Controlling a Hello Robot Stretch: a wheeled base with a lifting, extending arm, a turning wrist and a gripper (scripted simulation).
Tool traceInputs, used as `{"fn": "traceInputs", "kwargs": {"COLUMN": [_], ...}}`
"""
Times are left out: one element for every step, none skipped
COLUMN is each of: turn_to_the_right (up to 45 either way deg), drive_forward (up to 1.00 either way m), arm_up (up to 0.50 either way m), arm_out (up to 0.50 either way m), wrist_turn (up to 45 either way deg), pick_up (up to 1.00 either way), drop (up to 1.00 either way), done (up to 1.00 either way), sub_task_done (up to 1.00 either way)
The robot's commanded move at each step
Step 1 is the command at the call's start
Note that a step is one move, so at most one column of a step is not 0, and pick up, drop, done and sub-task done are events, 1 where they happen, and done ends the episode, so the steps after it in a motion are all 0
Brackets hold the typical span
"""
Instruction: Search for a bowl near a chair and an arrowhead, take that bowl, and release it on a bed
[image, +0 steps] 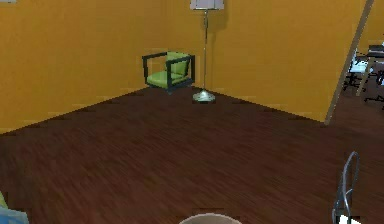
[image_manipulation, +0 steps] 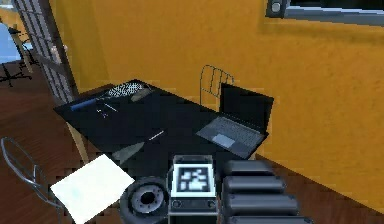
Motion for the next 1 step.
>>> {"fn": "traceInputs", "kwargs": {"turn_to_the_right": [-45.0], "drive_forward": [0.0], "arm_up": [0.0], "arm_out": [0.0], "wrist_turn": [0.0], "pick_up": [0.0], "drop": [0.0], "done": [0.0], "sub_task_done": [0.0]}}
